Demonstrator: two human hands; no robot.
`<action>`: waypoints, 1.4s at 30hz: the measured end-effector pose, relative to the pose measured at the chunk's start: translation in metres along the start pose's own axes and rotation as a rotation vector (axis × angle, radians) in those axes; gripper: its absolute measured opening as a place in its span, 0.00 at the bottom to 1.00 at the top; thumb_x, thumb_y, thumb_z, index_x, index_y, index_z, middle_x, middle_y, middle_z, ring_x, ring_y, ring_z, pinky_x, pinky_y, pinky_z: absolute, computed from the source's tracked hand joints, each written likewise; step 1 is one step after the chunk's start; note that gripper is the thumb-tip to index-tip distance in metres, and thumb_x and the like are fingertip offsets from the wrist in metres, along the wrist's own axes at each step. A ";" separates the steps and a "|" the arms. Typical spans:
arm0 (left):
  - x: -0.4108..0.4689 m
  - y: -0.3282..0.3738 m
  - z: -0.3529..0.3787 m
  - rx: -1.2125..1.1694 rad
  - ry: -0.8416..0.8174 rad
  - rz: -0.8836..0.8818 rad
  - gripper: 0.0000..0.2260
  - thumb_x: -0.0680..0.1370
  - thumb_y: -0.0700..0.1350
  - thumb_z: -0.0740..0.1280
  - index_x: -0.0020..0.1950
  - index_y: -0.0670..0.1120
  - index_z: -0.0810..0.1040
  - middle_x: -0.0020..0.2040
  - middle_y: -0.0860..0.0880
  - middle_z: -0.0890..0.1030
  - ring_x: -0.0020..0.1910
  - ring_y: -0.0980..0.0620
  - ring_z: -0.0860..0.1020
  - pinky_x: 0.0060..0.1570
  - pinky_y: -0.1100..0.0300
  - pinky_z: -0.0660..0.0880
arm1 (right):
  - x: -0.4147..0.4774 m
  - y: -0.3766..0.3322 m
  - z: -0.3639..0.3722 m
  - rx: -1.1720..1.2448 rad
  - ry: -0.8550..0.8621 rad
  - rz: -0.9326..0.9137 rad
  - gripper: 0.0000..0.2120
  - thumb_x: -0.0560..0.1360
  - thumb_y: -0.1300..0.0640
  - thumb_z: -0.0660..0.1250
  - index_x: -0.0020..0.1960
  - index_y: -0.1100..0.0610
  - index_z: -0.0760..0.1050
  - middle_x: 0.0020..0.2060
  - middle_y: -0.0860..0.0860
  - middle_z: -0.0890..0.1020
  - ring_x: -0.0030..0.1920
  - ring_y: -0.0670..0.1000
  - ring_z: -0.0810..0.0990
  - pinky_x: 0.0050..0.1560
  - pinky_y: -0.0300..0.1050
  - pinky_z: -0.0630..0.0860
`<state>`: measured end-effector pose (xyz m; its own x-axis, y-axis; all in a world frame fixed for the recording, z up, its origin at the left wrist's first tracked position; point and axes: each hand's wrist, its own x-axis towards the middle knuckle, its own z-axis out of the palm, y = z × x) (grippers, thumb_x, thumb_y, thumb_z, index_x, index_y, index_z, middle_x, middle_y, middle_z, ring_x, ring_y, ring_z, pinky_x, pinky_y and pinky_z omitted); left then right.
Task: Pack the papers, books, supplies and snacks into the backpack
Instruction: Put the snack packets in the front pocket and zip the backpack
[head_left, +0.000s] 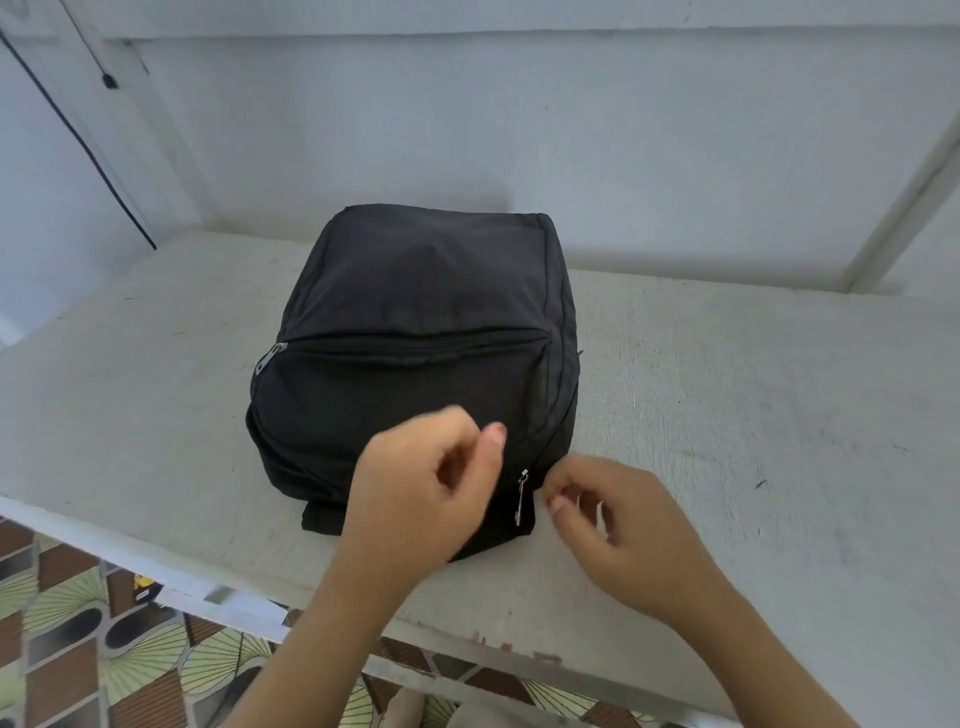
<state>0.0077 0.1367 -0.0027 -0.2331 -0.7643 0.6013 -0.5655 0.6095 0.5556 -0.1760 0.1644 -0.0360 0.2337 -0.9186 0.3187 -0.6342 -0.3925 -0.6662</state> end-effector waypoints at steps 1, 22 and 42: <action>-0.009 0.007 -0.001 0.048 -0.065 -0.010 0.18 0.77 0.52 0.61 0.29 0.48 0.70 0.23 0.55 0.68 0.23 0.56 0.69 0.23 0.63 0.68 | 0.001 0.004 -0.003 0.001 0.048 0.019 0.07 0.72 0.48 0.57 0.42 0.47 0.73 0.34 0.42 0.76 0.36 0.47 0.76 0.33 0.35 0.70; -0.044 0.002 0.018 0.056 -0.225 -0.157 0.11 0.76 0.50 0.58 0.36 0.48 0.72 0.24 0.55 0.67 0.24 0.54 0.69 0.22 0.65 0.64 | 0.039 0.019 0.000 -0.414 0.025 -0.390 0.17 0.70 0.47 0.67 0.59 0.45 0.79 0.73 0.55 0.64 0.73 0.57 0.60 0.71 0.56 0.58; -0.061 -0.041 -0.069 0.117 -0.119 -0.162 0.10 0.75 0.51 0.61 0.36 0.48 0.73 0.31 0.51 0.72 0.27 0.55 0.70 0.26 0.70 0.64 | 0.051 -0.029 0.039 -0.594 0.084 -0.545 0.18 0.71 0.42 0.67 0.59 0.45 0.78 0.70 0.54 0.70 0.70 0.56 0.64 0.71 0.68 0.46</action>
<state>0.0995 0.1723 -0.0227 -0.2194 -0.8740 0.4335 -0.6893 0.4533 0.5652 -0.1166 0.1270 -0.0270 0.5821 -0.5895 0.5601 -0.7380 -0.6722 0.0595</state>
